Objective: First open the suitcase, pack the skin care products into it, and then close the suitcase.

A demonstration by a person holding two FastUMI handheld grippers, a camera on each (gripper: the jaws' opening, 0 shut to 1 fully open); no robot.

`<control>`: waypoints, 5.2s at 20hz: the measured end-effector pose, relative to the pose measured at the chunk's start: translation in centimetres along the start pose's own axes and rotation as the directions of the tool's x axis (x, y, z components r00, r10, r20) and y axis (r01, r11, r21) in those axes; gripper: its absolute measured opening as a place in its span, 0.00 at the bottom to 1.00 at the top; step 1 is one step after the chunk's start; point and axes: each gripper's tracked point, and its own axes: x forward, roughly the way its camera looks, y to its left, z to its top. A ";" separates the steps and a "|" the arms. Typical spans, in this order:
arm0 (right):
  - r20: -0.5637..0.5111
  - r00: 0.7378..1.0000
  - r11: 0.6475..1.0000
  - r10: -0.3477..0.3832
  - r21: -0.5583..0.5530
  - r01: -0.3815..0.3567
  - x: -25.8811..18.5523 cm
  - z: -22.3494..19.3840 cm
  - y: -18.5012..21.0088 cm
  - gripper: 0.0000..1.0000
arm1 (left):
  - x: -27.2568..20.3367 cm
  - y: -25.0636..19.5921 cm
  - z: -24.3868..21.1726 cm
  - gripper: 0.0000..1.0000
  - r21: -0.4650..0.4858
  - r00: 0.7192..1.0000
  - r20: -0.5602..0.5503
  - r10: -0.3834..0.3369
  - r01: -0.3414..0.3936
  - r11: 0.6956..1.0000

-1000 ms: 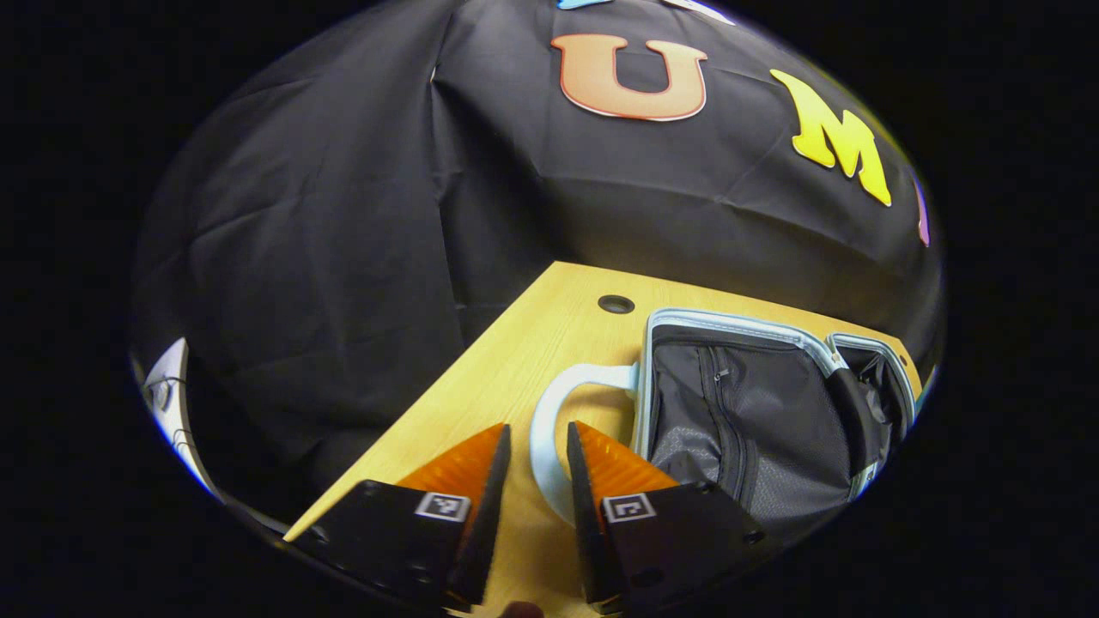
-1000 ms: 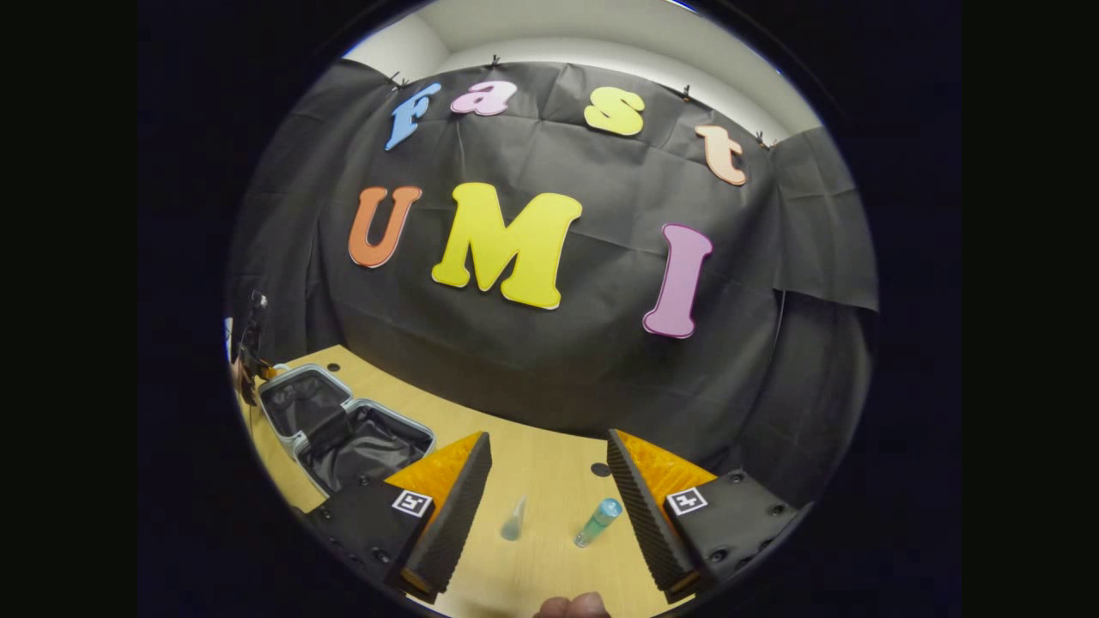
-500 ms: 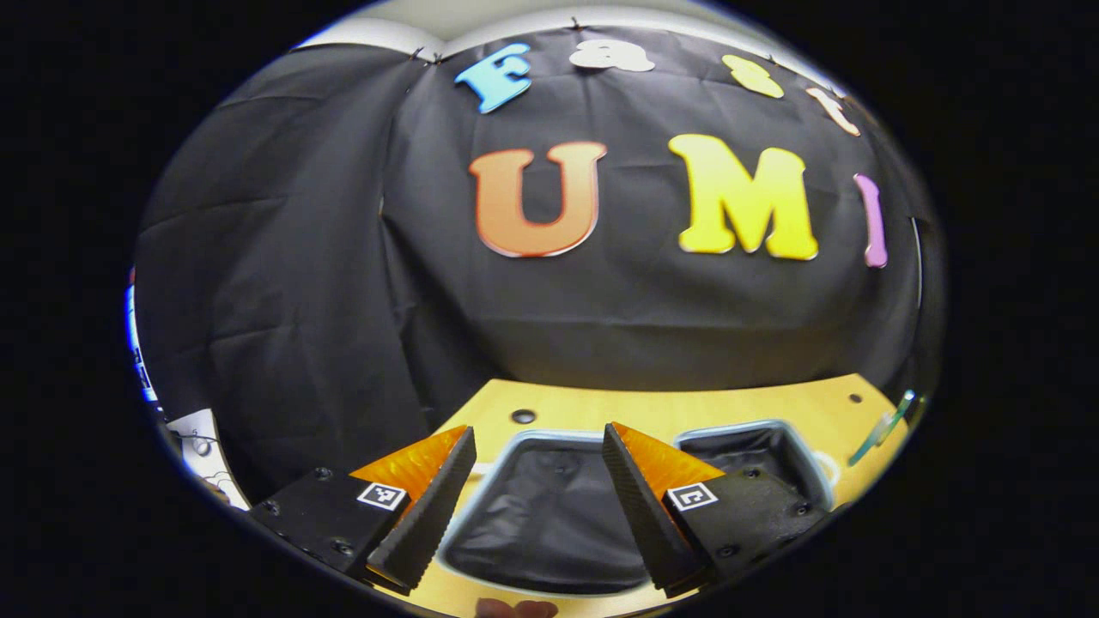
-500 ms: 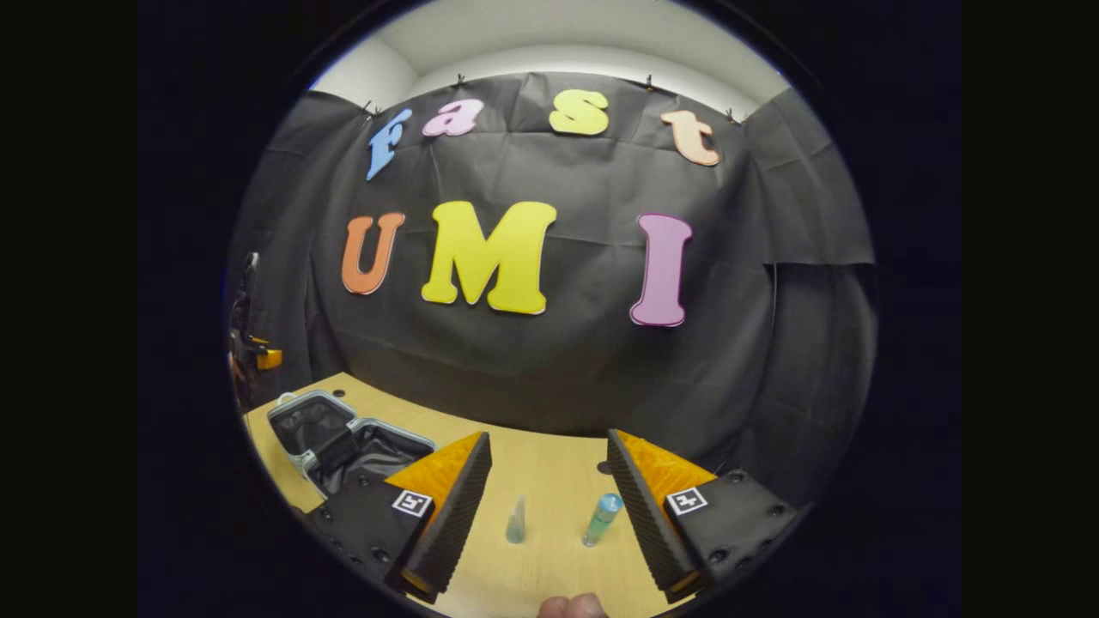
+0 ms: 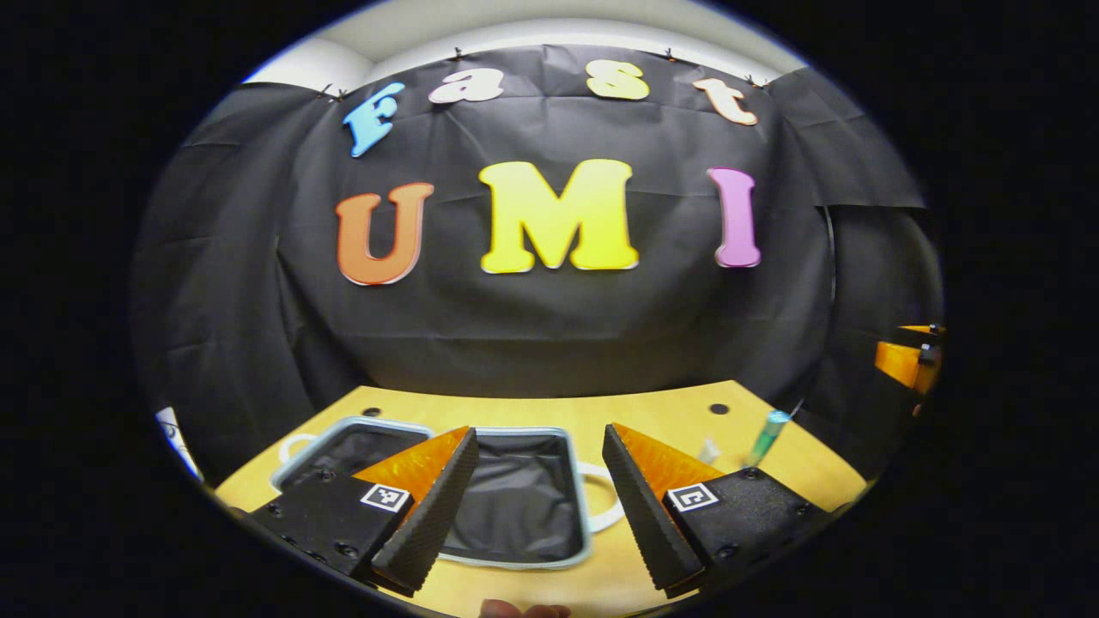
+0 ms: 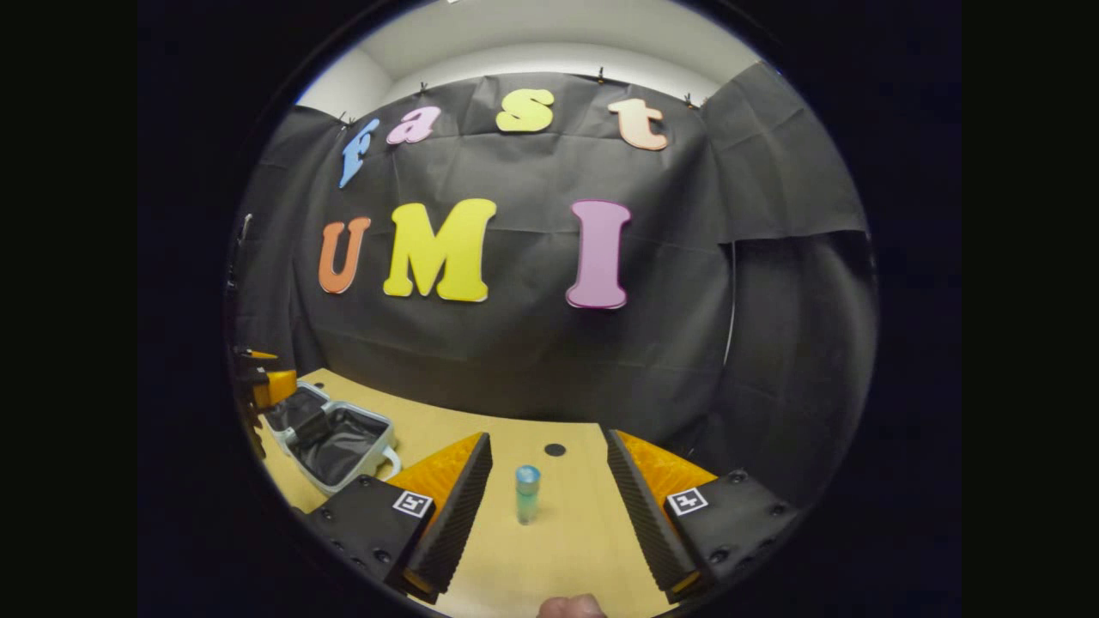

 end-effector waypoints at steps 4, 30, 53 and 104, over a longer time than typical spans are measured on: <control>-0.031 0.999 0.999 -0.033 0.001 0.033 -0.5 -1.1 -3.0 0.80 | 2.3 -9.1 -4.1 0.93 0.008 0.988 -0.075 -0.138 0.139 0.990; -0.215 0.974 0.997 -0.077 -0.031 0.072 0.7 -7.7 -6.6 0.80 | 15.2 -15.6 -19.2 0.41 -0.077 0.877 -0.421 -0.233 0.221 0.972; -0.432 0.883 0.976 0.183 0.189 -0.110 19.9 -22.2 7.8 0.57 | -5.5 6.9 -8.3 0.36 -0.108 0.883 -0.459 0.095 -0.162 0.981; -0.821 0.297 0.836 0.487 0.340 -0.431 7.4 -16.2 43.0 0.33 | -7.5 18.8 -11.3 0.98 -0.368 0.749 -0.618 -0.239 -0.008 0.930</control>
